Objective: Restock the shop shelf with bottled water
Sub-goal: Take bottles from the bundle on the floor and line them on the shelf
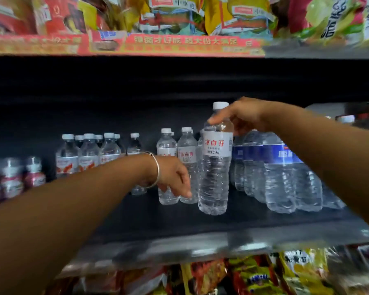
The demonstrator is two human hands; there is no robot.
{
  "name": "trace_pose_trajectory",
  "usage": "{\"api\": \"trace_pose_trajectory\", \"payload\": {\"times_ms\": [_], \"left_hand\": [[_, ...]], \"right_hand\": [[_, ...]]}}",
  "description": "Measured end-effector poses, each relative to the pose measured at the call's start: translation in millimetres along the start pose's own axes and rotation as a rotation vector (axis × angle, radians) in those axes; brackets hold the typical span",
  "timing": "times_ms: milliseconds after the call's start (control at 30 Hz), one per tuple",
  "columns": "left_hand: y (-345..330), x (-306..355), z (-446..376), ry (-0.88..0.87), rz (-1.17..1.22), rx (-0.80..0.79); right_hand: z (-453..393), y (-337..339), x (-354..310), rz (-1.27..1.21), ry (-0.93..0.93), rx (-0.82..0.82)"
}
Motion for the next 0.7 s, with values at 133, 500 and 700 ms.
{"api": "trace_pose_trajectory", "payload": {"times_ms": [133, 500, 700], "left_hand": [[-14.0, -20.8, -36.0, -0.041, 0.033, -0.021], [-38.9, -20.3, -89.2, -0.154, 0.173, 0.000], [-38.3, -17.6, -93.2, -0.179, 0.193, 0.013]], "right_hand": [[-31.7, -17.3, 23.8, 0.072, -0.058, 0.000], [-80.9, -31.2, 70.6, 0.089, -0.126, 0.026], [-71.7, -42.2, 82.3, 0.053, -0.191, -0.145]]}}
Point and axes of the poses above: each hand's wrist, its own z-axis away from the middle knuckle, its own y-axis out of the back of the hand, x = y × z, the point moved 6 cm from there along -z, towards the middle knuckle, and after that the axes turned 11 degrees about -z, right-handed, at the moved point
